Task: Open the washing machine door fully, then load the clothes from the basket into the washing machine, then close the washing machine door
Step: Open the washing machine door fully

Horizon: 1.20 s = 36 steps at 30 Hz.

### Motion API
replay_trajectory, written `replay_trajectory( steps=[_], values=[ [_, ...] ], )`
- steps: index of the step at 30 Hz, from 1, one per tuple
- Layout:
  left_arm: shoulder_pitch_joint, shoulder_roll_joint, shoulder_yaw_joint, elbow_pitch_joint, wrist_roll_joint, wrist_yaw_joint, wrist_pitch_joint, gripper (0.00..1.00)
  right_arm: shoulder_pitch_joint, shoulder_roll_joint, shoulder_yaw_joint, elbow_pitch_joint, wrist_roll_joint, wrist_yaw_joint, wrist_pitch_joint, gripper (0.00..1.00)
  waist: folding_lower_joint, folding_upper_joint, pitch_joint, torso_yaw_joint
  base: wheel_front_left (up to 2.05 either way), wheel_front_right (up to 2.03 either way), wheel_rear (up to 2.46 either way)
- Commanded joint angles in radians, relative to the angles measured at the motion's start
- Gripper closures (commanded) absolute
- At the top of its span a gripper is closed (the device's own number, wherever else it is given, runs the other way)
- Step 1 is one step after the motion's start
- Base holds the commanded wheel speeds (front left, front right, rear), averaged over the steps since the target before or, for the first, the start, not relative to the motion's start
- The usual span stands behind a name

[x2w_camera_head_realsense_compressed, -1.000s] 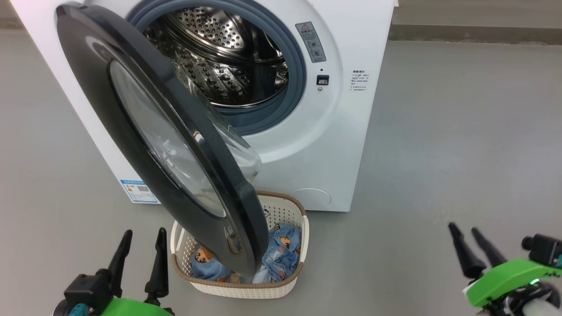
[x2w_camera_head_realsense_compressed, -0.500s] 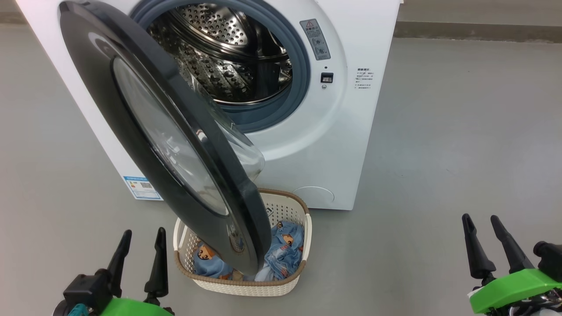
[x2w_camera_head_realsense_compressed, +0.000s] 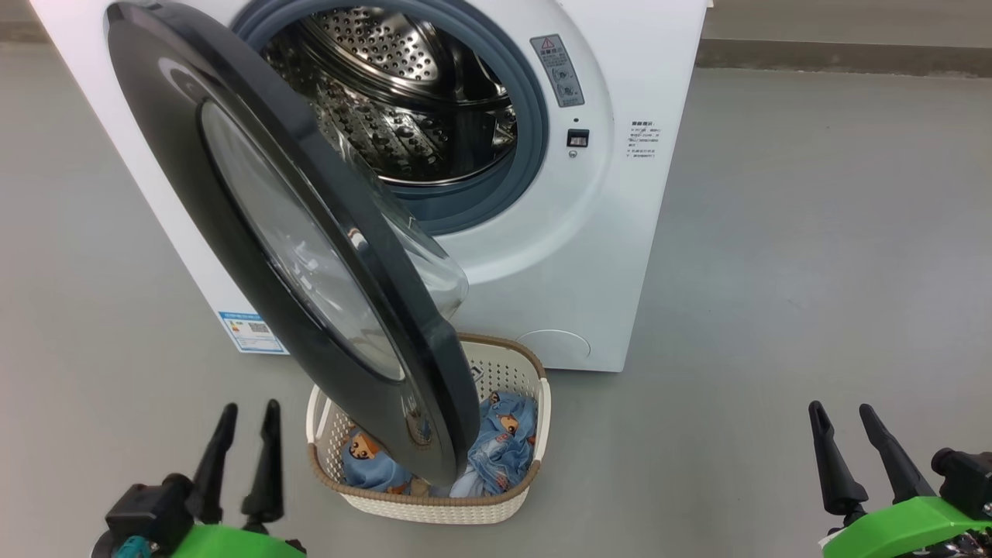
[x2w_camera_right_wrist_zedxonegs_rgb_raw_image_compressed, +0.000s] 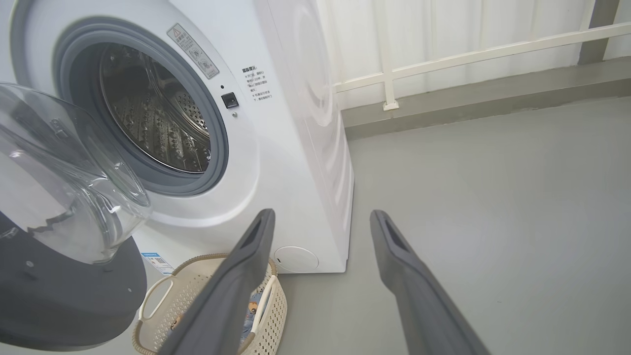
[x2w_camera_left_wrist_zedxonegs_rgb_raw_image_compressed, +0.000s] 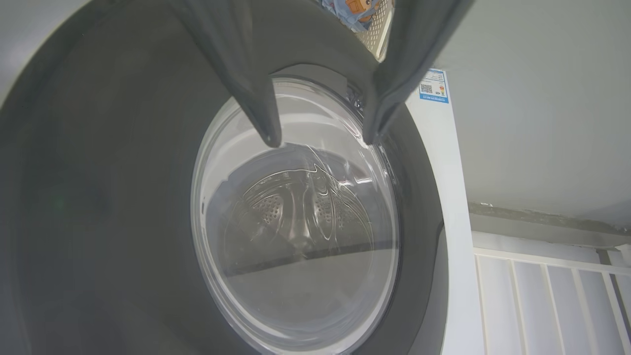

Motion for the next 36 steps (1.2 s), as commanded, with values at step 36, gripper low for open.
replay_trajectory(
  steps=[36],
  values=[
    [-0.115, -0.048, -0.348, -0.514, -0.106, 0.017, 0.049, 1.0, -0.004, -0.015, -0.005, -0.053, -0.038, 0.008, -0.012, 0.0, 0.0, 0.0, 0.021, -0.019, 0.0, 0.0, 0.0]
  ],
)
